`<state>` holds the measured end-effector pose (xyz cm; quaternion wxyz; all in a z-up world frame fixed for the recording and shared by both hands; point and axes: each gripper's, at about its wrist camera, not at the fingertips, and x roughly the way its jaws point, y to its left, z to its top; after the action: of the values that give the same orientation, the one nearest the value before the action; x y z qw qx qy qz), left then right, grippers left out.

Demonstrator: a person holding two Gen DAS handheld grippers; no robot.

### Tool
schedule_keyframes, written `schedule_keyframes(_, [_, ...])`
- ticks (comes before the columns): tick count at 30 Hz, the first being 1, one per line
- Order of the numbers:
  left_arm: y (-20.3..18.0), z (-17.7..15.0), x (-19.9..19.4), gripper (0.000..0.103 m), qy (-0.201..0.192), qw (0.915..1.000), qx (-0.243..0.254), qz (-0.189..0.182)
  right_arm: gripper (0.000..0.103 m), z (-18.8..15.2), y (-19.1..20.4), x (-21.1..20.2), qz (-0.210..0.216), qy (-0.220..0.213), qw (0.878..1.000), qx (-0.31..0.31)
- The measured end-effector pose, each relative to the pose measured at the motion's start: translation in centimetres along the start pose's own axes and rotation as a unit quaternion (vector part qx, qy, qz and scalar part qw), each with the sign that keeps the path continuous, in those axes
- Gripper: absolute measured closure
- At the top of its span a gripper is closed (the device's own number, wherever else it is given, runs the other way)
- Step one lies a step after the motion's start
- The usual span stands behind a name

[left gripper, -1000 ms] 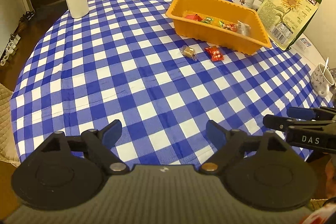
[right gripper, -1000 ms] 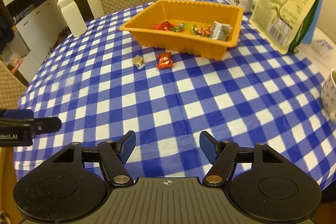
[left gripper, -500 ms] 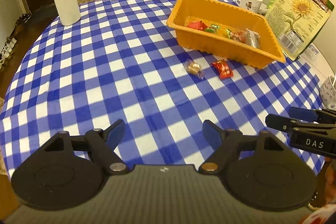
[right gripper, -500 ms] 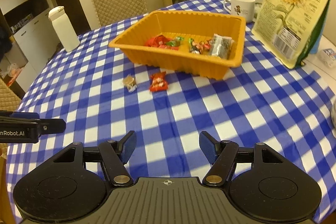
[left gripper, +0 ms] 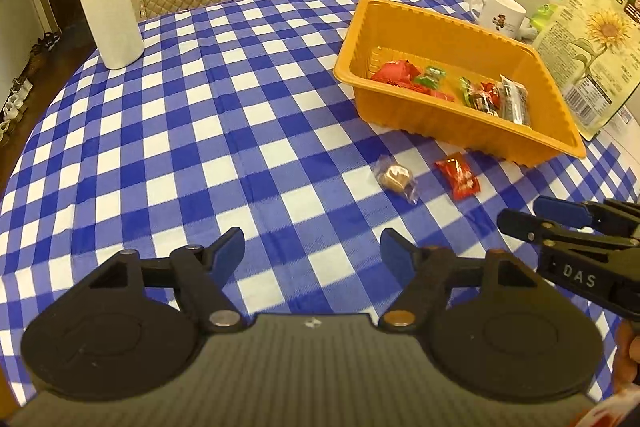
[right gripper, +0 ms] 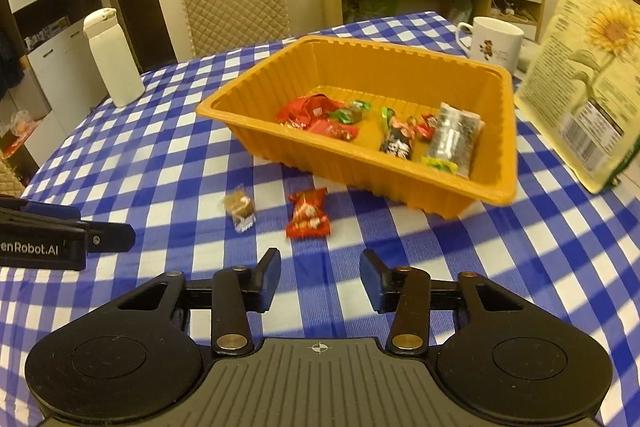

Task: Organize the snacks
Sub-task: 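Grasp the red candy packet with the right tool while the left tool approaches the clear-wrapped candy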

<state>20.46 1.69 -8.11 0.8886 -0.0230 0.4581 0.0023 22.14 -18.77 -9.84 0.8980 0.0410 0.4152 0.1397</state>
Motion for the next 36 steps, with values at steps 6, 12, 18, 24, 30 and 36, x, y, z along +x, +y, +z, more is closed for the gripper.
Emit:
schedule_keyframes(6, [-0.1, 0.6, 1.2, 0.031, 0.003, 1.0, 0.004, -0.001, 0.061, 1.3, 0.2, 2.2, 0.0, -0.001, 1.0, -0.007])
schedule_keyframes(12, [0.0, 1.2, 2.2, 0.031, 0.005, 1.0, 0.007, -0.003, 0.068, 1.9, 0.4, 4.0, -0.001, 0.001, 1.0, -0.018])
schedule_keyframes(18, [0.3, 1.6, 2.9, 0.031, 0.008, 1.0, 0.006, -0.001, 0.069, 2.1, 0.5, 5.3, -0.005, 0.006, 1.0, -0.024])
schedule_keyframes(24, [0.1, 1.9, 3.1, 0.032, 0.007, 0.9999, 0.009, -0.005, 0.069, 2.3, 0.7, 6.3, -0.012, 0.004, 0.999, -0.033])
schedule_keyframes(30, [-0.6, 1.8, 3.4, 0.038, 0.01, 0.9996, 0.018, -0.021, 0.08, 2.3, 0.9, 6.8, -0.008, 0.008, 0.999, -0.045])
schedule_keyframes(36, [-1.8, 1.7, 3.8, 0.051, 0.013, 0.9982, 0.032, -0.049, 0.081, 1.9, 0.1, 5.7, -0.009, 0.002, 1.0, -0.028])
